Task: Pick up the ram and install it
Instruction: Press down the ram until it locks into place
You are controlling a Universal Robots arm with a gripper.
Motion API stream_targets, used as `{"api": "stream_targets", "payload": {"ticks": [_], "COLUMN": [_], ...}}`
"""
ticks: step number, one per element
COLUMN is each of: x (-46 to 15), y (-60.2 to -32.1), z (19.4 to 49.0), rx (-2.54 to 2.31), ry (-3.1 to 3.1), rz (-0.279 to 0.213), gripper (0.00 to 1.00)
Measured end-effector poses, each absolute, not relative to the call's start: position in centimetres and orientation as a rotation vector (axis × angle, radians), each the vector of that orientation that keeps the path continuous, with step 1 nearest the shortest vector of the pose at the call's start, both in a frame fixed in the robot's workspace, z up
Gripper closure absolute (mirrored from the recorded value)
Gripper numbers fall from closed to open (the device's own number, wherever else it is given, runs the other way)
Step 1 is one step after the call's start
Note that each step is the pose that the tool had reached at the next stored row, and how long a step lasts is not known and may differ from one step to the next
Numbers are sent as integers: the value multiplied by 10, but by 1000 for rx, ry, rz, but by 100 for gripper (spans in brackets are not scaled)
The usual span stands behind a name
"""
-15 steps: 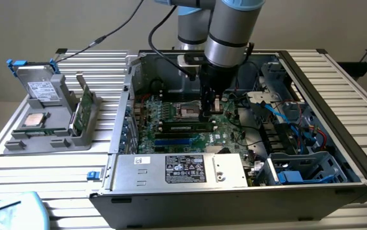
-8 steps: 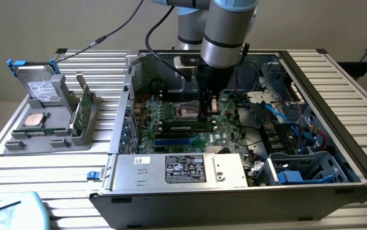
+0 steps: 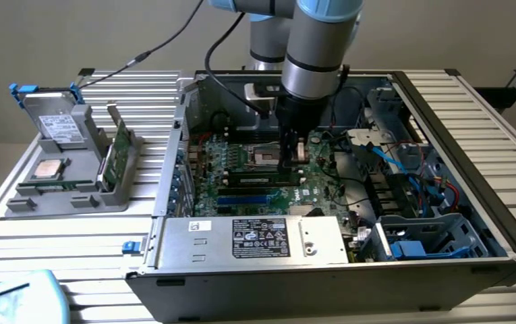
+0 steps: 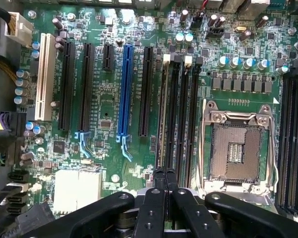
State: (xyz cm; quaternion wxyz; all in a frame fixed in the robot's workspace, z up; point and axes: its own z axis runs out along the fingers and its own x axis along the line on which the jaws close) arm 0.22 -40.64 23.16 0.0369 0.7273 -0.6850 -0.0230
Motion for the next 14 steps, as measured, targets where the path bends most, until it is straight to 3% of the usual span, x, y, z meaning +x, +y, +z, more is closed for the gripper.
{"api": "stream_targets", "payload": {"ticks": [14], "x": [2], "y": [-406], "z": [227], "rx": [2233], "ry": [-2103], "rz": [-70], "gripper": [89]}}
